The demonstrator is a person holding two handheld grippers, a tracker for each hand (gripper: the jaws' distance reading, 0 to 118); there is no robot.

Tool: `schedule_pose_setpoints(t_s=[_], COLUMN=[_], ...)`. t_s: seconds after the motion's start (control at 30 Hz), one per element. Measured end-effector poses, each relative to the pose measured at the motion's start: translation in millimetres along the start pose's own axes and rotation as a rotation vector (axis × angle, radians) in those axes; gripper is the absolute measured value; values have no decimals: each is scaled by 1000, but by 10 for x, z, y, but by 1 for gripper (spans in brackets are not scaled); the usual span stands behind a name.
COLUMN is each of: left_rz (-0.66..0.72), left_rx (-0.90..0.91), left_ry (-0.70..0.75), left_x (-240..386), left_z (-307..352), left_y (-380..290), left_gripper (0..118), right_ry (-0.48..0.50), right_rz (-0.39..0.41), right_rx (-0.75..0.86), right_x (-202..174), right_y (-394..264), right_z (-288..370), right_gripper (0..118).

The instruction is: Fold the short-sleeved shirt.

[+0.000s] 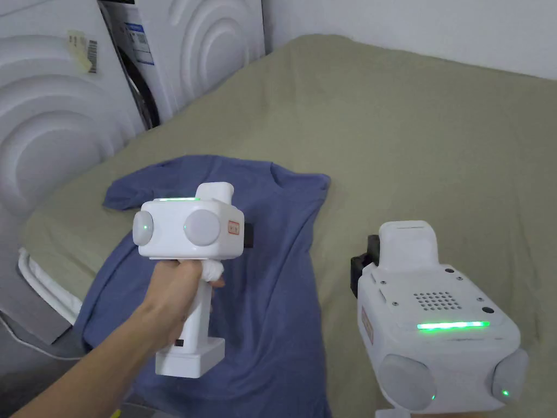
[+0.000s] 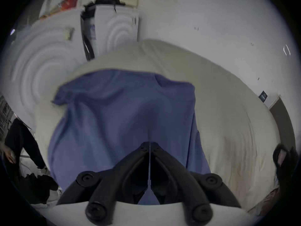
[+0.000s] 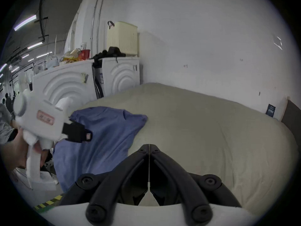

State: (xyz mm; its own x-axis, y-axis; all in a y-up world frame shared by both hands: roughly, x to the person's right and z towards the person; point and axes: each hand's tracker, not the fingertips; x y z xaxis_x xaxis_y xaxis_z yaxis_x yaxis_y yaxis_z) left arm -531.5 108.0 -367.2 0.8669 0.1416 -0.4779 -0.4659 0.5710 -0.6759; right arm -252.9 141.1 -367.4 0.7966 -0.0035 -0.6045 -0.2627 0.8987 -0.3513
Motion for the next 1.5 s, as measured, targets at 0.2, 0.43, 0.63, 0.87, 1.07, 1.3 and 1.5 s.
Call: schedule_pose_setpoints(t_s=[0.2,0.43,0.63,0.87,1.07,1.3,1.5], left_rz=[-133,-115,-194,-261,-297,-520,-720], left_rx=[-145,-183,-167,-66,18,114,115], left_ry=[-30,0,107,152,33,-194,-451], left_x=[197,285,473,596,1224,2939,4555], left_z=[-198,-233,-361,55,726,1319,1499], left_y=[53,92,4,84,309,168,-237], left_gripper=[23,111,102,1,1,1,1], right_ry=[-7,-9,-14,-41,-169,-321,-484], right_rz=[-1,-9,2,-26,-63,-99,-171], right_rx=[-49,-68,-87,-63,-23,37,29], right_x=[90,137,210,566,1105,1693,2170], right_y=[-205,-297,-348,-314,-349,-422,-697], right_z=[-90,-20,88,516,1050,1842,2427], right_gripper=[1,1,1,1,1,1,1])
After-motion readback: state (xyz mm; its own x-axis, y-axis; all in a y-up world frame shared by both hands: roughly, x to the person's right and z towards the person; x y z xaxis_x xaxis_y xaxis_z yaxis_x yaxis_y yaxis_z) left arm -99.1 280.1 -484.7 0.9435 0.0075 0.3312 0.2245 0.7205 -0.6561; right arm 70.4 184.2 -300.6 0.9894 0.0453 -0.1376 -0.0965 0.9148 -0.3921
